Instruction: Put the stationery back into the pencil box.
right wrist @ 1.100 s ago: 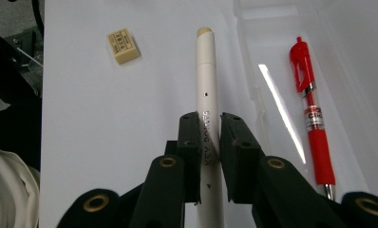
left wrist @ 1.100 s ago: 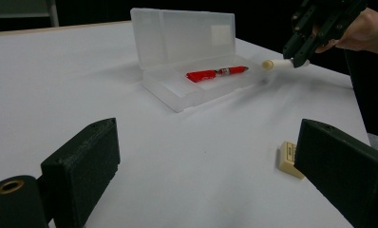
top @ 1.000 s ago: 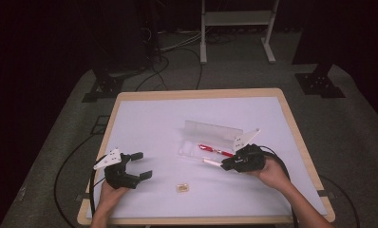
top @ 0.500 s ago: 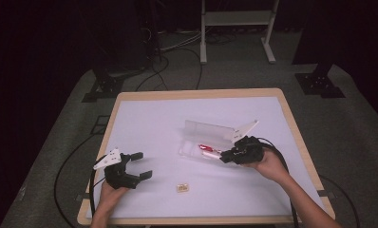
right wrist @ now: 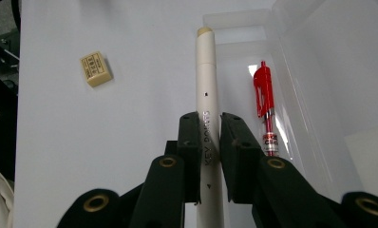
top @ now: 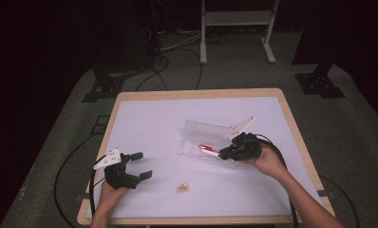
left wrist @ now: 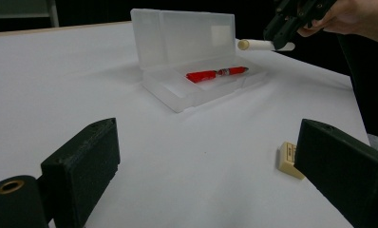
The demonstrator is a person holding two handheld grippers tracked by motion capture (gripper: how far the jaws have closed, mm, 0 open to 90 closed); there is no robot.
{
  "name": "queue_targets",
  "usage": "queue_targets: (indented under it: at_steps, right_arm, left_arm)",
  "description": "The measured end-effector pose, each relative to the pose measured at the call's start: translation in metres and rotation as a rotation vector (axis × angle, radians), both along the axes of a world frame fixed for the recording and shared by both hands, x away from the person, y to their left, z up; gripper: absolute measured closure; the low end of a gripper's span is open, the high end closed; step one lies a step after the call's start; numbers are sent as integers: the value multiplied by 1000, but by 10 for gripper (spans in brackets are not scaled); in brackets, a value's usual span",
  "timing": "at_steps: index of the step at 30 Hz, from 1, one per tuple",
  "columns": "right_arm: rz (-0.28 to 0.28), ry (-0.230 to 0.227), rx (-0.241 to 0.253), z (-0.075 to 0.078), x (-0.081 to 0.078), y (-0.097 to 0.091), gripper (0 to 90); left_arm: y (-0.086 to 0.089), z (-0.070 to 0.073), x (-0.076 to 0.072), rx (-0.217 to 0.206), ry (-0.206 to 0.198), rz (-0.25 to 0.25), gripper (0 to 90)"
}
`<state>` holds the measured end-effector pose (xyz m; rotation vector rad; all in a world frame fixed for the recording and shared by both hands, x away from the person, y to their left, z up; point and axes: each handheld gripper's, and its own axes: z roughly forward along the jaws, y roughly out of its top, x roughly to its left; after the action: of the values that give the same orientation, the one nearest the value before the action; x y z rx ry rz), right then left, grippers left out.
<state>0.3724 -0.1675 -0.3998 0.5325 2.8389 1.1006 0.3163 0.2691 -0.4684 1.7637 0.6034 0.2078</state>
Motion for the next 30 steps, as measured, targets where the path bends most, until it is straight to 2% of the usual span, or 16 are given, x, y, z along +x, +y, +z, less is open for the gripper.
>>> queue_targets:
  at_steps: [12, 19, 30]
  right_arm:
    - [21, -24, -17, 10, 7, 6, 782]
    - [16, -21, -23, 13, 9, 11, 781]
    - [22, -12, -48, -2, 21, 21, 781]
  left_arm:
    - [0, 0, 0, 3, -1, -1, 74]
    - [0, 0, 0, 0, -1, -1, 74]
    - [0, 0, 0, -2, -1, -2, 74]
